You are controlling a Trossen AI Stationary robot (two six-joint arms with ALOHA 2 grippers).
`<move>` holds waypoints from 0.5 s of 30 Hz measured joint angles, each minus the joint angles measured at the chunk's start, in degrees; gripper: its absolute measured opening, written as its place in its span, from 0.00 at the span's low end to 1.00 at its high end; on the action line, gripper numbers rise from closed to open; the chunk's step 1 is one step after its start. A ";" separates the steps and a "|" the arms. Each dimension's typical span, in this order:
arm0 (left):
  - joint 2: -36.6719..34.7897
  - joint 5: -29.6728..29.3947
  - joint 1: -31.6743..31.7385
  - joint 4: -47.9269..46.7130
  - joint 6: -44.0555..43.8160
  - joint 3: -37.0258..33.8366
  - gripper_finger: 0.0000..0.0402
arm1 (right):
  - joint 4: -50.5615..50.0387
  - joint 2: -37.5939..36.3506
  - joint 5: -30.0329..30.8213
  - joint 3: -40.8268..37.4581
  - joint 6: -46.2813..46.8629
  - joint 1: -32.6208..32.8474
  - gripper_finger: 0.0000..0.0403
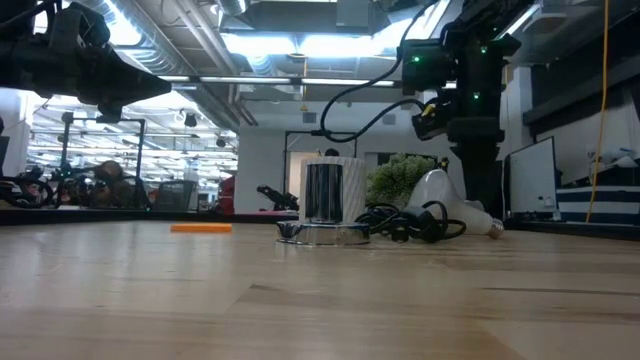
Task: Screw lightbulb
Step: Insert the light bulb into the lamp socket
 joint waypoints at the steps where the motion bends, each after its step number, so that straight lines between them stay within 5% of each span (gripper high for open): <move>1: 0.00 0.00 0.00 0.02 0.00 0.00 0.01 | 0.03 0.00 -0.99 0.00 0.11 0.00 0.19; 8: 0.01 0.00 -0.01 0.02 0.00 0.00 0.01 | 1.87 0.00 -4.11 0.00 0.03 0.00 0.23; 15: 0.00 0.00 0.00 0.01 0.00 0.00 0.01 | 1.23 0.00 -5.57 0.00 -1.77 0.00 0.50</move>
